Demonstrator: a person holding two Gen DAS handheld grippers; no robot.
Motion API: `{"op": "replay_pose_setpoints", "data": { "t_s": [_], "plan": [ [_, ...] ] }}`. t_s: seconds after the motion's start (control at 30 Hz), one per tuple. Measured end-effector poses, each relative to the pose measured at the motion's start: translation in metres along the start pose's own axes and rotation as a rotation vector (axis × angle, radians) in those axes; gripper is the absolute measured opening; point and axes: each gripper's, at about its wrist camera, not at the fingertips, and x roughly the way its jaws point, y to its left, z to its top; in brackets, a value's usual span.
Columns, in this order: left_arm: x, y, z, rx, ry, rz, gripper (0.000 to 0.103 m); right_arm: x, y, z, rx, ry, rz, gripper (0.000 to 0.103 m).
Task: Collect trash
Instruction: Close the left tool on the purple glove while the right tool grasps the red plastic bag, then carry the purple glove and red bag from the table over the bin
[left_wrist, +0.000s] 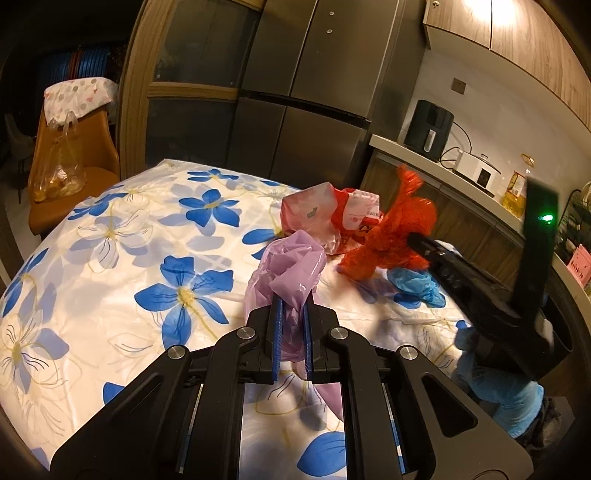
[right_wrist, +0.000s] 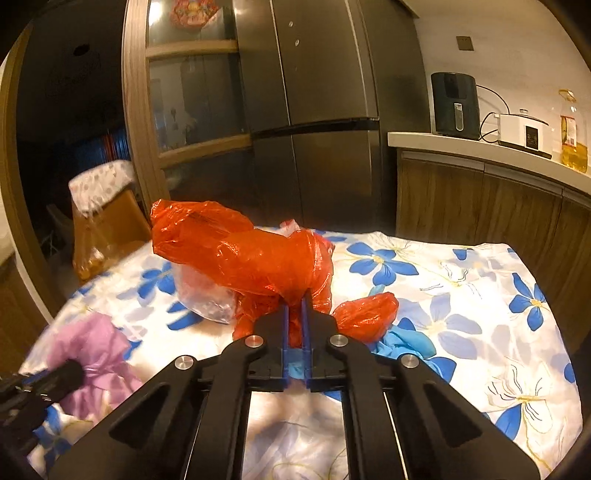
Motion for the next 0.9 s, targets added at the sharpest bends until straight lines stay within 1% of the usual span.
{"op": "replay_pose_setpoints", "data": {
  "t_s": [0.2, 0.37, 0.6, 0.9],
  "plan": [
    [-0.007, -0.009, 0.002, 0.015, -0.016, -0.01, 0.009, -0.038, -0.008, 0.016, 0.053, -0.084, 0.032, 0.007],
    [-0.017, -0.021, 0.004, 0.031, -0.031, -0.011, 0.009, -0.069, -0.015, 0.018, 0.073, -0.124, 0.025, 0.007],
    [-0.033, -0.043, 0.002, 0.062, -0.048, -0.019, 0.009, -0.123, -0.026, 0.002, 0.09, -0.158, 0.001, 0.006],
    [-0.058, -0.083, -0.01, 0.118, -0.064, -0.047, 0.009, -0.174, -0.042, -0.02, 0.117, -0.167, -0.032, 0.006]
  ]
}}
